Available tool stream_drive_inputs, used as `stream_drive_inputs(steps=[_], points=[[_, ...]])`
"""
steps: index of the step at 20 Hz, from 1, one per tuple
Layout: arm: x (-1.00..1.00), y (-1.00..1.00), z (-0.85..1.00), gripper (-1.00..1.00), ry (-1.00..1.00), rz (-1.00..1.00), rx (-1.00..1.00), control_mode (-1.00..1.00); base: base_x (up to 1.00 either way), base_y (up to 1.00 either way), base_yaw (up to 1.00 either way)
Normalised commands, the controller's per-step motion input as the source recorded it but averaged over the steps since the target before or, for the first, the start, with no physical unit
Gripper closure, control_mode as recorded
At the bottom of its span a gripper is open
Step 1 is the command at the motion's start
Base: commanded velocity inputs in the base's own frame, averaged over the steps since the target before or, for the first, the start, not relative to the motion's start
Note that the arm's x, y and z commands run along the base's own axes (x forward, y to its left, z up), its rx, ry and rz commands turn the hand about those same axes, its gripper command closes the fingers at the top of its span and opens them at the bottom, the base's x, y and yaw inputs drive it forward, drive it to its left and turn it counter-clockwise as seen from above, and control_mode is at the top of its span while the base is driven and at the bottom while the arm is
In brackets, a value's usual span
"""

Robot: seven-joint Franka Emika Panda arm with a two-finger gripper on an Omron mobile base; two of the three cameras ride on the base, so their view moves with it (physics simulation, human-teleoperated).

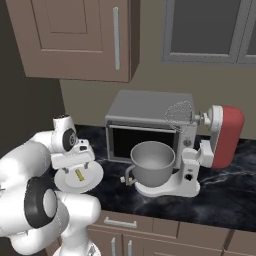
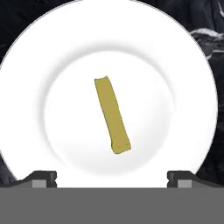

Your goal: Add butter and sugar cubes to the stand mixer bowl and then turn on the stand mixer to begin making frosting.

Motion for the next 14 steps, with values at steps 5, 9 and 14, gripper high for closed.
stream_drive_inputs(steps=[5,9,14], points=[[0.10,0.00,-0.29,-1.00,0.00,0.12,-0.03,-1.00,0.00,0.00,0.00],[0.10,-0.01,-0.34,-1.00,0.00,0.05,-0.02,-1.00,0.00,0.00,0.00],[0.08,0.00,-0.31,-1.00,-0.01,0.01,-0.01,-1.00,0.00,0.00,0.00]])
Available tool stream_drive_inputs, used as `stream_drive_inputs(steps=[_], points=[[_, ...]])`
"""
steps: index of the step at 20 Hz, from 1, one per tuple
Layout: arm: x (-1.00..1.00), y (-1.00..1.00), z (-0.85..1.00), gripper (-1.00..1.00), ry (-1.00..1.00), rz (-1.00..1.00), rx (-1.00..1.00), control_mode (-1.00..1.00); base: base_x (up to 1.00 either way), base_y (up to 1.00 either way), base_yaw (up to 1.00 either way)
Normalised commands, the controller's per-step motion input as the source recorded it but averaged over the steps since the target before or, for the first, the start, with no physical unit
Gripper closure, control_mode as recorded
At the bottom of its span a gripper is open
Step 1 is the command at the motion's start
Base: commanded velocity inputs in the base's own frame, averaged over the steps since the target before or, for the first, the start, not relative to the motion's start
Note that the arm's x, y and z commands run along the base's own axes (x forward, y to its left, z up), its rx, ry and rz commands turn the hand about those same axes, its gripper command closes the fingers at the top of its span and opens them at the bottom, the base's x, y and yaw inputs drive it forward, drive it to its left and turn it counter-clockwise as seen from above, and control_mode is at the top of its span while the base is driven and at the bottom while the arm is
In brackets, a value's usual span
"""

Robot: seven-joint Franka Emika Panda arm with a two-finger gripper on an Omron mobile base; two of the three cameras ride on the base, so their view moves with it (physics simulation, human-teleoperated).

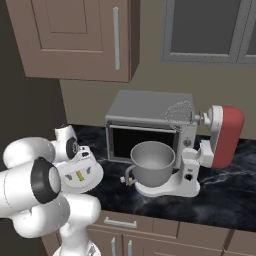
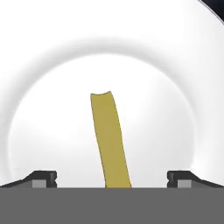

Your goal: Add butter and sugar cubes to the stand mixer bowl and then turn on the stand mixer to begin making frosting.

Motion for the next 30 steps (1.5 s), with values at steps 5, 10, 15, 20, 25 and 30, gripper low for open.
stream_drive_inputs(steps=[5,10,15,20,25,30], points=[[0.02,0.00,-0.27,-1.00,-0.03,0.00,0.00,-1.00,0.00,0.00,0.00],[0.00,0.02,-0.38,1.00,0.00,0.00,0.00,-1.00,0.00,0.00,0.00],[0.00,0.05,-0.52,1.00,0.00,0.00,0.00,-1.00,0.00,0.00,0.00],[0.00,0.05,-0.61,1.00,-0.02,0.02,0.00,-1.00,0.00,0.00,0.00],[0.01,-0.11,-0.44,1.00,-0.06,0.00,0.01,-1.00,0.00,0.00,0.00],[0.00,-0.25,-0.31,1.00,-0.10,0.00,0.00,-1.00,0.00,0.00,0.00]])
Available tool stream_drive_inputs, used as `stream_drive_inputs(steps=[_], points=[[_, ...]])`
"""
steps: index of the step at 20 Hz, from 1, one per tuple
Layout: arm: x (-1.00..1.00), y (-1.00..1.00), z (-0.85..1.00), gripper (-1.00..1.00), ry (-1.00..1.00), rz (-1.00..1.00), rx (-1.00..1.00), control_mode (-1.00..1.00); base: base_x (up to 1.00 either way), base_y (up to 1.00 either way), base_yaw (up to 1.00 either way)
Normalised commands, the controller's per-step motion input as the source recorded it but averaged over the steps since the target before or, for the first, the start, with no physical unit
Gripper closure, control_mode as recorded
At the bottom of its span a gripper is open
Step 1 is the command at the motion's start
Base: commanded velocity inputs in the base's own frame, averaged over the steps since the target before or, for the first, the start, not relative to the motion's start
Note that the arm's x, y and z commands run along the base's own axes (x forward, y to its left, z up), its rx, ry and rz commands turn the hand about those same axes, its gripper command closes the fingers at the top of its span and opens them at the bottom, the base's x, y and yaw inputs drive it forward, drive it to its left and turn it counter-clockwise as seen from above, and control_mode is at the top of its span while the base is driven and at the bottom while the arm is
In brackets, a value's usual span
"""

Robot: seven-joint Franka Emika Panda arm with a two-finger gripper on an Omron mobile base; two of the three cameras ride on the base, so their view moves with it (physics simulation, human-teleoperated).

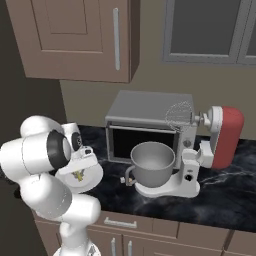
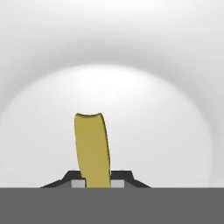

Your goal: Add butter and sugar cubes to the stand mixer bowl and then turn on the stand mixer to begin making frosting.

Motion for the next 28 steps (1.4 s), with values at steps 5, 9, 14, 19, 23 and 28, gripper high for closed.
stream_drive_inputs(steps=[5,9,14,19,23,28], points=[[-0.03,-0.10,-0.25,1.00,-0.06,0.00,0.00,-1.00,0.00,0.00,0.00],[-0.48,-0.13,-0.03,1.00,-0.25,-0.05,-0.01,-1.00,0.00,0.00,0.00],[-0.19,-0.09,0.26,1.00,-0.19,-0.09,-0.01,-1.00,0.00,0.00,0.00],[-0.14,-0.13,0.55,1.00,-0.09,-0.11,0.00,-1.00,0.00,0.00,0.00],[-0.02,-0.16,0.88,1.00,0.00,-0.10,-0.05,-1.00,0.00,0.00,0.00],[-0.03,-0.12,0.79,1.00,0.00,-0.04,-0.05,-1.00,0.00,0.00,0.00]])
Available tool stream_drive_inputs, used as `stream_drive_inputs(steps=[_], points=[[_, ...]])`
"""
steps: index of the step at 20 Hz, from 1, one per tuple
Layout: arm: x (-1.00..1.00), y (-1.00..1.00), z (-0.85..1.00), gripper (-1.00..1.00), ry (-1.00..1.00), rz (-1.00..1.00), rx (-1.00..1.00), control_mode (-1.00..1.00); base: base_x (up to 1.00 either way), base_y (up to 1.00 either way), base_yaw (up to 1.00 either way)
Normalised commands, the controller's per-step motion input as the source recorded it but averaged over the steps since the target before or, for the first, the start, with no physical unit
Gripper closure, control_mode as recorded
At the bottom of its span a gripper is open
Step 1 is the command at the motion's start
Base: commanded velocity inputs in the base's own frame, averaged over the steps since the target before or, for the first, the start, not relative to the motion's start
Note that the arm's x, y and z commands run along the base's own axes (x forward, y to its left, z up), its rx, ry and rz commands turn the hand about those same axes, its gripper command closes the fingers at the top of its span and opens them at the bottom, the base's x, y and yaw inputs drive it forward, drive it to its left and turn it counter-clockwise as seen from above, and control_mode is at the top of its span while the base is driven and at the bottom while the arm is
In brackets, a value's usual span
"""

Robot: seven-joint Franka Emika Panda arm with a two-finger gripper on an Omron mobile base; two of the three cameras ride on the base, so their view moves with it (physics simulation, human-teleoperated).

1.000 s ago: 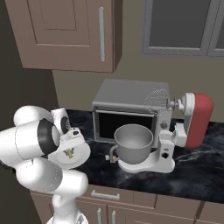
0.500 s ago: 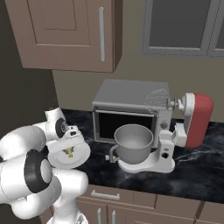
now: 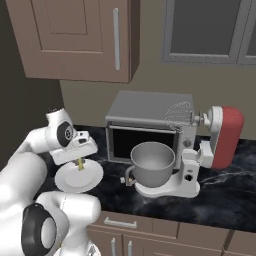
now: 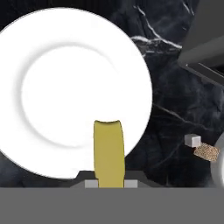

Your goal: Add butter and sugar cubes to the stand mixer bowl and then turn on the stand mixer to begin making frosting.

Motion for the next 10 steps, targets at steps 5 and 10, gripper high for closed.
stream_drive_inputs(steps=[5,10], points=[[-0.24,-0.23,0.59,1.00,0.00,-0.06,-0.04,-1.00,0.00,0.00,0.00],[-0.45,-0.35,0.43,1.00,0.00,-0.07,-0.02,-1.00,0.00,0.00,0.00]])
